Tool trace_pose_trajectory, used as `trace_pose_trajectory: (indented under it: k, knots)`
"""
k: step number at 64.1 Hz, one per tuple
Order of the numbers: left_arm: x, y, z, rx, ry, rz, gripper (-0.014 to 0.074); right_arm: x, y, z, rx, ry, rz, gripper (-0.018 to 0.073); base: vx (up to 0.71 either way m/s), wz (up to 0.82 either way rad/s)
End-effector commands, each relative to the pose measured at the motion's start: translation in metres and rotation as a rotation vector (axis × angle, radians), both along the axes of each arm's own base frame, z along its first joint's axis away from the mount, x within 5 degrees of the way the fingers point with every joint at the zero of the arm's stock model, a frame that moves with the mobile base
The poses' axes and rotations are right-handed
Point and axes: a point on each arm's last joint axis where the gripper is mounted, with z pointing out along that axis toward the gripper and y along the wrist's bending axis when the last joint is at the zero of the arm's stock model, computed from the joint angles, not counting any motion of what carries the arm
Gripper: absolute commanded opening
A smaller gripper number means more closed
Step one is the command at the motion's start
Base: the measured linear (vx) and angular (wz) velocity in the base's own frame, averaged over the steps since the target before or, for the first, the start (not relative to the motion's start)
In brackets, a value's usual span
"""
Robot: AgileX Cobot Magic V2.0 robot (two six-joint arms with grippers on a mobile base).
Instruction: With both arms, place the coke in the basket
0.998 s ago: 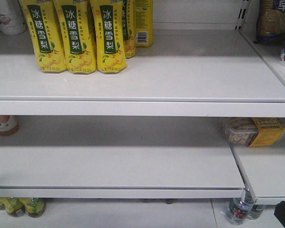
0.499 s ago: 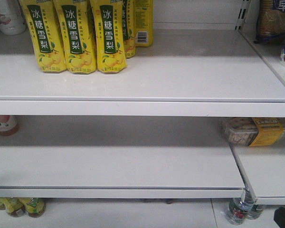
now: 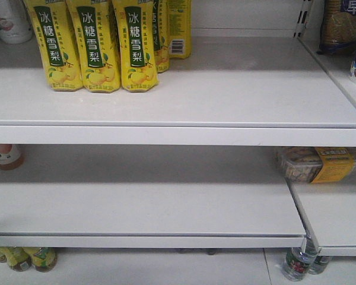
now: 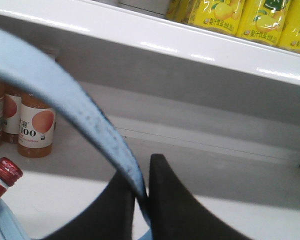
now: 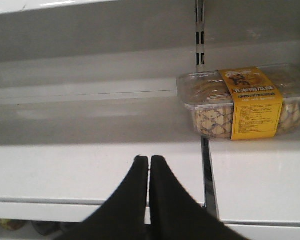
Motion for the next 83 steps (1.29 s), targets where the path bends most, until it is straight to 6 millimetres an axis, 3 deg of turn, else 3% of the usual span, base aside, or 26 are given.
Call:
trace_pose_trajectory:
  k: [1,18,47,83]
  knots:
    - [-0.004,0.001,0.025,0.083,-0.207,0.021,-0.0006,0.001,0.000,0.009,0.038,-0.129,-0.008,-0.0005,0.00,0.00]
    - [-0.004,0.001,0.025,0.083,-0.207,0.021,-0.0006,0.001,-0.005,0.021,0.004,-0.267,-0.110,-0.0005,0.00,0.00]
    - [-0.004,0.001,0.025,0.083,-0.207,0.021,-0.0006,-0.002,-0.006,0.035,-0.011,-0.434,-0.122,-0.0005,0.00,0.00]
    - [-0.004,0.001,0.025,0.083,-0.207,0.021,-0.0006,-0.002,-0.006,0.038,-0.018,-0.457,-0.139,-0.0005,0.00,0.00]
